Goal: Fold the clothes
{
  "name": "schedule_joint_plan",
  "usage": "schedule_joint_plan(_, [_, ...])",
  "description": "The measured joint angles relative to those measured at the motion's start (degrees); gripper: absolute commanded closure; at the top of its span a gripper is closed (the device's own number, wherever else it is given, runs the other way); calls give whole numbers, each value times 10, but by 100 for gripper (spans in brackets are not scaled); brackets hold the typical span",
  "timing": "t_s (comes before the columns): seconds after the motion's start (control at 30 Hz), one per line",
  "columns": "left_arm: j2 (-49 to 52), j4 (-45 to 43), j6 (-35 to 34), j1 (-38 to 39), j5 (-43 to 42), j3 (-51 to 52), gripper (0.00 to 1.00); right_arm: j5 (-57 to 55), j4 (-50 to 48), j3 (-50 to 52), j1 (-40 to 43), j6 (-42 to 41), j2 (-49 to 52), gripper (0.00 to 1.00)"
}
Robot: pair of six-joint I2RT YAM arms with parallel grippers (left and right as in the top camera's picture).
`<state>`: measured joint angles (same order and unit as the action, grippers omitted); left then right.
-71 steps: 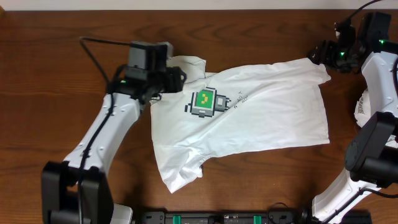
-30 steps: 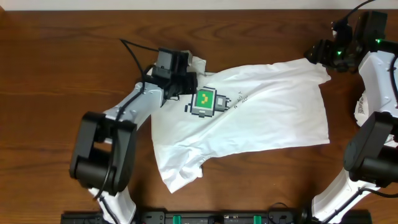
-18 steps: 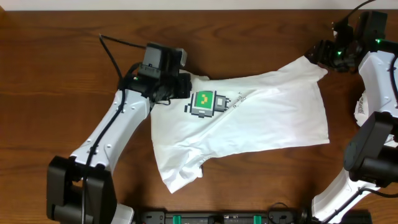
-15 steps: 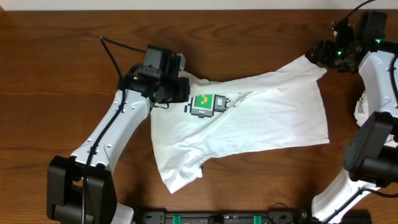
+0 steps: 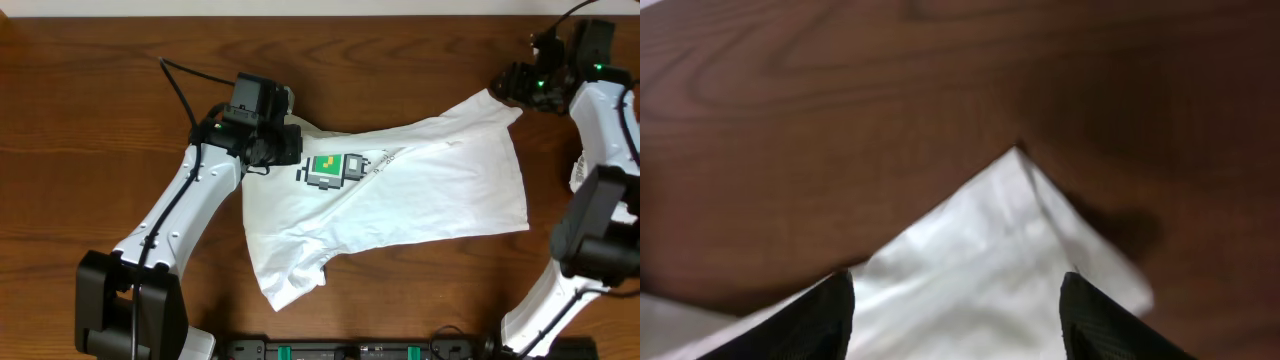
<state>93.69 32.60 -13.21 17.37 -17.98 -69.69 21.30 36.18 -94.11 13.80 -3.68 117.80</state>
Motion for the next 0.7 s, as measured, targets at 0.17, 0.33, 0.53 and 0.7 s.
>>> schedule_joint_plan(0.17, [0, 0, 0, 0, 2, 0, 93, -2, -83, 0, 0, 10, 58, 36])
schedule_joint_plan(0.33, [0, 0, 0, 0, 2, 0, 93, 6, -148, 1, 0, 12, 102, 38])
schedule_joint_plan(0.53, [0, 0, 0, 0, 2, 0, 93, 31, -193, 1, -2, 3, 149, 41])
schedule_joint_plan(0.7, [0, 0, 0, 0, 2, 0, 92, 41, -201, -4, -11, -2, 156, 50])
